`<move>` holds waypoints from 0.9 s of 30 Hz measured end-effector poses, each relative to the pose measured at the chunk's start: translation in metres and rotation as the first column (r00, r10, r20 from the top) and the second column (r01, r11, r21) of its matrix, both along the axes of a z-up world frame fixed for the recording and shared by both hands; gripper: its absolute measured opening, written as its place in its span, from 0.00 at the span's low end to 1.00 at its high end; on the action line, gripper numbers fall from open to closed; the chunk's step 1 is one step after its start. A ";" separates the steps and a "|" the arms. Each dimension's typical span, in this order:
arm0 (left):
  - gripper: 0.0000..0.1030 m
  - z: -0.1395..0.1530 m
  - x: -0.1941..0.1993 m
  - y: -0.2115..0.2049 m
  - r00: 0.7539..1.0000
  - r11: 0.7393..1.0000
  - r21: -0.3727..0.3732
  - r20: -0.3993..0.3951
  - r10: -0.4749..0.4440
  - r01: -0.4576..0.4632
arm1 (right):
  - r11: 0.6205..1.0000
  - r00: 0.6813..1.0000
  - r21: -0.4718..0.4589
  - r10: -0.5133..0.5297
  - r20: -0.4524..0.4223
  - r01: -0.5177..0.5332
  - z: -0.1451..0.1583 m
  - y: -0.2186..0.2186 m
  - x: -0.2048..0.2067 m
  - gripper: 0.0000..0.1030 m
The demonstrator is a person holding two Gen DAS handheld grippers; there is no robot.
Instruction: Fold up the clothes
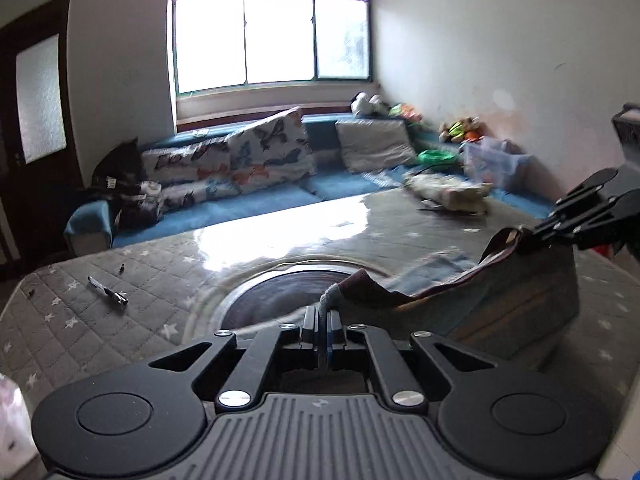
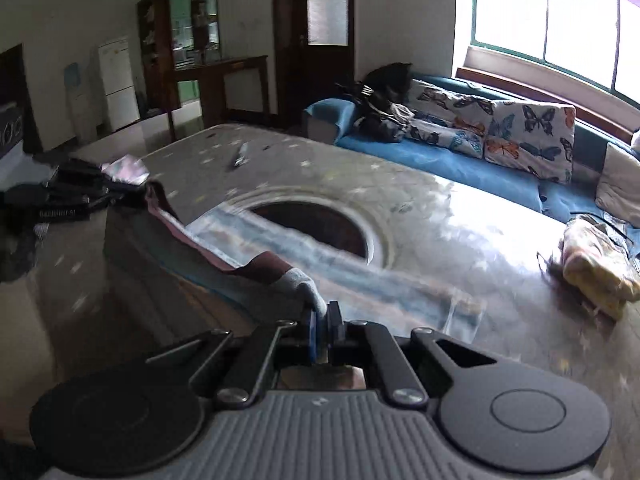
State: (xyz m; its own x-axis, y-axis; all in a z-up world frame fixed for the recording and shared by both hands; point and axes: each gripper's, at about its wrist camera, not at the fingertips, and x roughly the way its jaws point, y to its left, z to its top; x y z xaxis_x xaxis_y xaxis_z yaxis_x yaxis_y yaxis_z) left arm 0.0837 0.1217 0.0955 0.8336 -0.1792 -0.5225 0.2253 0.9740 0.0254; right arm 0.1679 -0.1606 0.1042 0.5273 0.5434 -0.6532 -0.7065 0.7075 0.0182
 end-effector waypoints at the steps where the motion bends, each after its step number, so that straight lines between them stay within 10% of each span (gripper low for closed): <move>1: 0.04 -0.003 0.016 0.003 1.000 1.000 0.000 -0.015 0.012 -0.012 | 1.000 1.000 -0.006 -0.005 -0.001 0.005 -0.001 0.005 0.013 0.04; 9: 0.05 -0.052 0.105 0.033 0.980 0.993 -0.051 -0.173 0.094 -0.104 | 0.993 0.988 -0.020 -0.120 -0.094 0.119 -0.051 0.035 0.105 0.06; 19: 0.12 -0.072 0.116 0.061 0.953 0.965 -0.109 -0.217 0.212 -0.240 | 0.950 0.948 0.063 -0.299 -0.110 0.307 -0.089 0.020 0.128 0.24; 27: 0.12 -0.059 0.100 0.023 0.976 0.981 -0.171 -0.211 0.059 -0.096 | 0.981 0.973 0.073 -0.167 -0.158 0.181 -0.086 0.055 0.114 0.24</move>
